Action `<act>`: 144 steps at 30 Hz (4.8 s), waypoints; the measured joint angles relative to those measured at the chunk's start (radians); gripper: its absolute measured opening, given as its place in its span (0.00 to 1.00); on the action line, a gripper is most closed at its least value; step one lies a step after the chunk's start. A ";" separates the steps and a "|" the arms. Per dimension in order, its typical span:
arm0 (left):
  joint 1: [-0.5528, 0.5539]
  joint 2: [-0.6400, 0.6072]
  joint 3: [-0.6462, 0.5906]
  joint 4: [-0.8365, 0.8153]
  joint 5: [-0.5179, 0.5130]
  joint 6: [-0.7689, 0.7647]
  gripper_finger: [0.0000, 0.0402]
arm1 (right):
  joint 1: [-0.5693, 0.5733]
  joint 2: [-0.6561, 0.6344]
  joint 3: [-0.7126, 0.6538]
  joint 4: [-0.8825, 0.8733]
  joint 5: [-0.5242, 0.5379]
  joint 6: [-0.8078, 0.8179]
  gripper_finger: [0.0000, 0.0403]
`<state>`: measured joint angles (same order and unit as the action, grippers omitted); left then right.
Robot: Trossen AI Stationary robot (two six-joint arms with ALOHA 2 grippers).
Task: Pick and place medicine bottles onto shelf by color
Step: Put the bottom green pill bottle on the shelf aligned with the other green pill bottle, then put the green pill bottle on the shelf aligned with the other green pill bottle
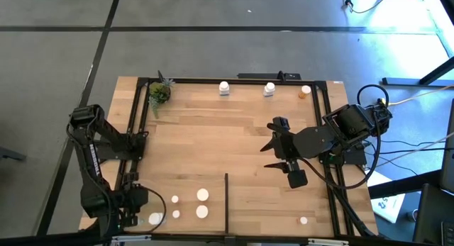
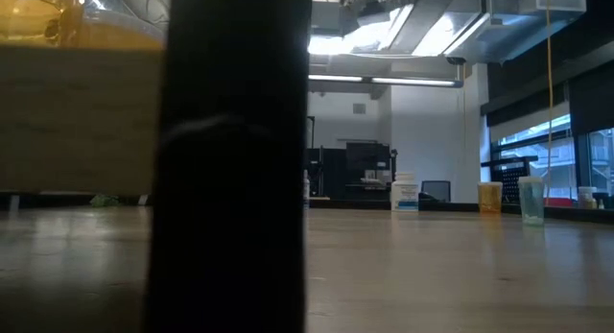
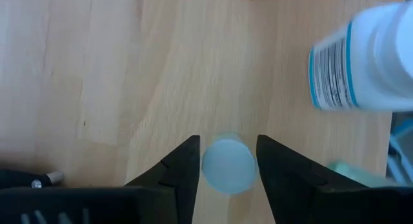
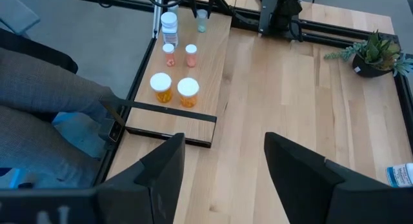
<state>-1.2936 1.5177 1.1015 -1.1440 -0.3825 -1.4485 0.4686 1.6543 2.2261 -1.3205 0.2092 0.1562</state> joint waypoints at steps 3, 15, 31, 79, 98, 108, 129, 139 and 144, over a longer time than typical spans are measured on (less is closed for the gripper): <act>-0.001 0.000 0.000 0.000 0.045 0.016 0.36 | 0.000 0.000 0.000 0.000 0.000 0.000 0.53; -0.001 -0.031 0.000 0.000 0.085 -0.003 0.36 | 0.000 0.000 0.000 0.000 0.000 0.000 0.53; 0.028 -0.143 0.000 -0.022 0.056 -0.015 0.36 | 0.000 0.000 0.000 0.000 0.000 0.000 0.53; 0.162 -0.029 -0.001 -0.074 0.195 0.117 0.35 | 0.000 0.000 0.000 0.000 -0.001 -0.005 0.53; 0.178 -0.032 -0.001 -0.067 0.219 0.150 0.35 | 0.000 0.000 0.000 0.000 -0.001 -0.008 0.53; 0.261 -0.083 0.100 -0.165 0.018 0.238 0.35 | -0.002 0.000 0.000 -0.069 0.096 0.018 0.53; 0.616 -0.262 0.163 -0.174 -0.184 0.479 0.35 | -0.086 -0.156 -0.485 -0.250 0.114 0.651 0.53; 0.699 -0.263 0.163 -0.166 -0.183 0.519 0.35 | -0.210 -0.313 -0.818 -0.249 0.049 0.921 0.53; 0.726 -0.263 0.163 -0.148 -0.183 0.543 0.35 | -0.244 -0.310 -0.909 -0.230 0.050 1.019 0.53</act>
<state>-0.5677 1.2545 1.2644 -1.2921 -0.5654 -0.9059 0.2251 1.3445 1.3168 -1.5502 0.2592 1.1752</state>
